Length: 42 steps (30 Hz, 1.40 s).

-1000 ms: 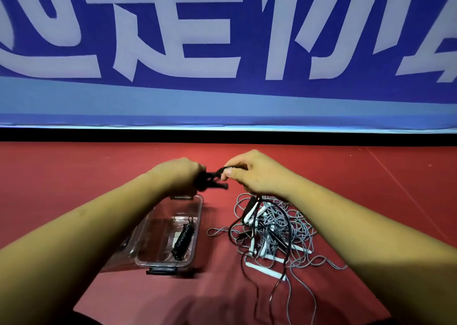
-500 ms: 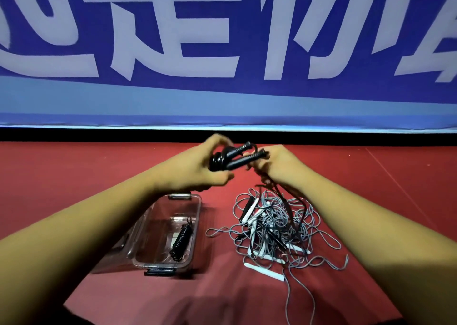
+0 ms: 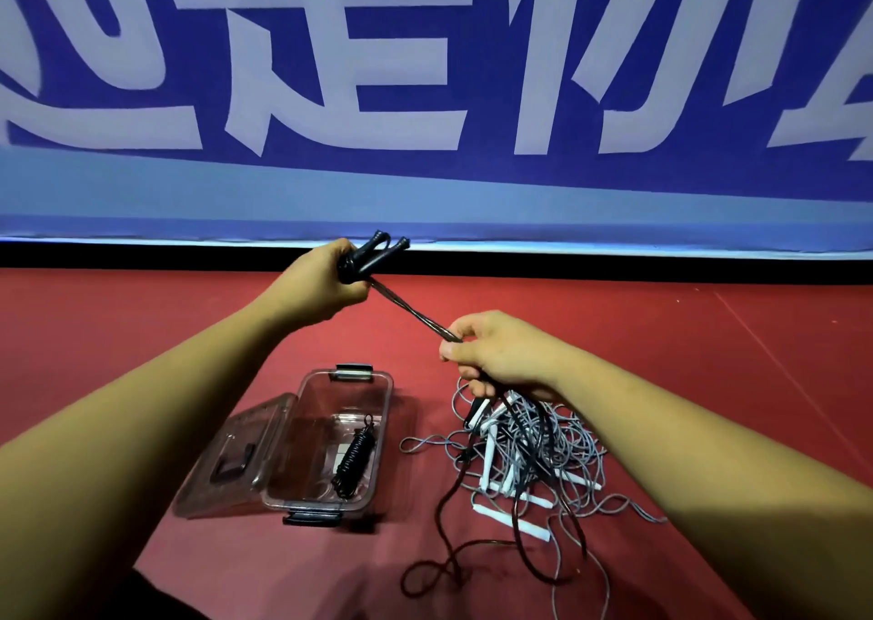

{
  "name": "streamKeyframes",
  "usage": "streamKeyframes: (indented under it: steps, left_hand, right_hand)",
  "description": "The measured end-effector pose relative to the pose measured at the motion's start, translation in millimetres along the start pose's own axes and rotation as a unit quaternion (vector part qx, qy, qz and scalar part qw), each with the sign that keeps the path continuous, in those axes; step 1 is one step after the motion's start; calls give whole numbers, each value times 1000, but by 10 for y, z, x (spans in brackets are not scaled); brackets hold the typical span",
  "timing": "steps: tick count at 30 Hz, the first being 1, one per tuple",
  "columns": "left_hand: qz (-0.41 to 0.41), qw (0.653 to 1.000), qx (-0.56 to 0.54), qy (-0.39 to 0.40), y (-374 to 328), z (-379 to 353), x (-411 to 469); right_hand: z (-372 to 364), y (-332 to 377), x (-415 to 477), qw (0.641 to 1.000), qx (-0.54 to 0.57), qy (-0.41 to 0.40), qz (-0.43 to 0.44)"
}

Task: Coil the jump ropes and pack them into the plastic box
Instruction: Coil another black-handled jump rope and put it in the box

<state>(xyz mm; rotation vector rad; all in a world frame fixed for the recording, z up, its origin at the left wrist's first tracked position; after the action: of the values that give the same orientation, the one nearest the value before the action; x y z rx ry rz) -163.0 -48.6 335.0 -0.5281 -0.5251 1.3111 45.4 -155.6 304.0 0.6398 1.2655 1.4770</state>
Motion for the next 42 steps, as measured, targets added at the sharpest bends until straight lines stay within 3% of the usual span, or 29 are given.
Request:
streamKeyframes:
  steps: [4, 9, 12, 17, 20, 24, 28, 31, 33, 35, 38, 42]
  left_hand:
    - [51, 988, 124, -73, 303, 169, 93]
    - [48, 958, 283, -26, 514, 1, 74]
    - [28, 935, 353, 37, 476, -174, -5]
    - [-42, 909, 274, 310, 254, -581, -346]
    - [-114, 896, 249, 350, 43, -721, -499]
    - [-151, 907, 141, 368, -309, -687, -632]
    - [-149, 929, -81, 328, -546, -447, -643]
    - [-89, 926, -257, 261, -585, -295, -530]
    - [-47, 929, -302, 211, -533, -228, -412]
    - [-6, 939, -296, 176, -415, -171, -294]
    - [33, 960, -247, 130, -204, -97, -149]
    - [39, 988, -130, 79, -5, -57, -54]
  right_hand:
    - [-50, -13, -113, 998, -24, 54, -32]
    - [-18, 305, -97, 977, -179, -5, 116]
    - [85, 387, -78, 966, -189, -75, 160]
    - [391, 331, -53, 947, -182, -198, 176]
    - [501, 277, -43, 936, -195, -234, 175]
    - [704, 133, 18, 928, -160, -299, 152]
    - [860, -110, 50, 928, -155, -318, 117]
    - [723, -258, 63, 967, -137, -210, 51]
    - [515, -258, 63, 981, -156, -113, 29]
    - [308, -214, 55, 988, -142, -54, 23]
    - [94, -161, 30, 999, -37, 5, -2]
    - [-50, -57, -9, 997, 65, 13, -41]
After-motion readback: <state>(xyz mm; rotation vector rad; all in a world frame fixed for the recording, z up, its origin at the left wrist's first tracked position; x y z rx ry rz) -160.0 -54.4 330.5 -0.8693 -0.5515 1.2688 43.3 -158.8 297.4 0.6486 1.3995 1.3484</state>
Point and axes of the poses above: each hand's wrist, its own x-axis towards the middle knuckle, its own z-axis out of the back of the hand, y = z × x, the point moved 3 cm from there along x, towards the middle knuckle, and after that the axes turned 7 degrees about z, right-handed, at the moved point
